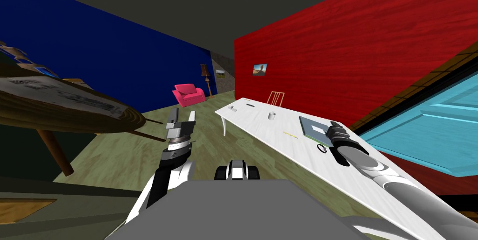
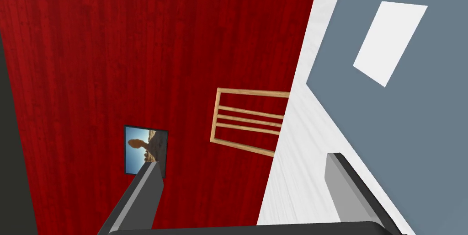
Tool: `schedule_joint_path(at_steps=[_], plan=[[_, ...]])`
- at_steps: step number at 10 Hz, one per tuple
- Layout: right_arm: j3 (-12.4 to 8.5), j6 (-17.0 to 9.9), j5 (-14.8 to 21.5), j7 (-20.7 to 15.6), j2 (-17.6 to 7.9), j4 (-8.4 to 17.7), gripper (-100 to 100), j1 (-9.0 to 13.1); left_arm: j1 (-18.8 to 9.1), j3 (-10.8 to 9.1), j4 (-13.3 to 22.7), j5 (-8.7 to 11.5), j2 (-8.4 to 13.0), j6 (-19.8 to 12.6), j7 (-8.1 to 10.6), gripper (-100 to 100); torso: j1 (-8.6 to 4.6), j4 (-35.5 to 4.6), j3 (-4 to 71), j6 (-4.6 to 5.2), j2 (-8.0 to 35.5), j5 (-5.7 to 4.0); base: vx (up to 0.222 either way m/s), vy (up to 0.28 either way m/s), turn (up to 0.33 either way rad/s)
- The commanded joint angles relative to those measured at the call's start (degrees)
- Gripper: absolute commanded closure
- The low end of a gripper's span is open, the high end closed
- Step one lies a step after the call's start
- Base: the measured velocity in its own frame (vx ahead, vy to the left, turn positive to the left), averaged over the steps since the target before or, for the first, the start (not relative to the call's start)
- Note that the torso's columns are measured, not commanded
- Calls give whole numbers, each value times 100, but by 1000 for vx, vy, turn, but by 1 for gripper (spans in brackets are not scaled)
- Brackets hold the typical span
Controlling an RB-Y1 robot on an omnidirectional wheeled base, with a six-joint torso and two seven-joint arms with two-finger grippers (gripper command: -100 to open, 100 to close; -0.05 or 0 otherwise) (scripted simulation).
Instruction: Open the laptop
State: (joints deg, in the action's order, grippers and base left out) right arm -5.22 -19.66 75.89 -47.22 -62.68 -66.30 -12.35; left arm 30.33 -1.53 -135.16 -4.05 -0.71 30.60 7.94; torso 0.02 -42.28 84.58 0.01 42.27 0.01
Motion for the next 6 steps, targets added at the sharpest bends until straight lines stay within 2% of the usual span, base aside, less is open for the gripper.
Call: schedule_joint_path(at_steps=[1, 2, 3, 6], plan=[[-136, 288, -149, 58, -305, 26, -100, -30, 0, 0, 0, 0, 0, 0, 0, 0, 1, 0, -1, 0, 1, -1, 25, 64, -48], [-108, 199, -217, -68, -236, -21, -100, -32, 0, 0, 0, 0, 0, 0, 0, 0, -1, 0, -1, -2, 0, -1, 13, 28, -9], [-113, 224, -225, -67, -249, -17, 0, -29, 0, 0, 0, 0, 0, 0, 0, 0, -13, 0, -3, -2, 4, -6, 2, 7, 2], [-112, 222, -224, -67, -248, -18, 0, -29, 0, 0, 0, 0, 1, 0, 0, 0, -5, -1, -3, -1, 3, -2, 0, 0, 0]])
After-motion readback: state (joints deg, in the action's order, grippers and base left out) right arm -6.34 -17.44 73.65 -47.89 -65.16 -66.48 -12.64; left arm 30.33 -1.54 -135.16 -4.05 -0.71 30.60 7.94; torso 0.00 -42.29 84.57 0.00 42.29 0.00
